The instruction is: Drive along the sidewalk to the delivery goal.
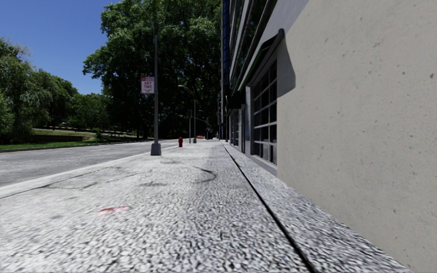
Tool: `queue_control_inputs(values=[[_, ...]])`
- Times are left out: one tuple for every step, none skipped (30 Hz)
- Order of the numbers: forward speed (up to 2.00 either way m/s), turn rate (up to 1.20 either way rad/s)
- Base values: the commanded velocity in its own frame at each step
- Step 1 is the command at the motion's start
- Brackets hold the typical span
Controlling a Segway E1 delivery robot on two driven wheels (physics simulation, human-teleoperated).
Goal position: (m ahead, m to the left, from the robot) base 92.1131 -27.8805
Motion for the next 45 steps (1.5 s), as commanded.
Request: queue_control_inputs(values=[[2.0, 0.0], [2.0, 0.0], [2.0, 0.0], [2.0, 0.0], [2.0, 0.0], [2.0, 0.0], [2.0, 0.0], [2.0, 0.0], [2.0, 0.0], [2.0, 0.0], [2.0, 0.0], [2.0, 0.0], [2.0, 0.0], [2.0, 0.0], [2.0, 0.0], [2.0, 0.0], [2.0, 0.0], [2.0, 0.0], [2.0, 0.0], [2.0, 0.0], [2.0, 0.0], [2.0, 0.0], [2.0, 0.0], [2.0, 0.0], [2.0, 0.0], [2.0, 0.0], [2.0, 0.0], [2.0, 0.0], [2.0, 0.0], [2.0, 0.0], [2.0, 0.0], [2.0, 0.0], [2.0, 0.0], [2.0, 0.0], [2.0, 0.0], [2.0, 0.0], [2.0, 0.0], [2.0, 0.0], [2.0, 0.0], [2.0, 0.0], [2.0, 0.0], [2.0, 0.0], [2.0, 0.0], [2.0, 0.0], [2.0, 0.0]])
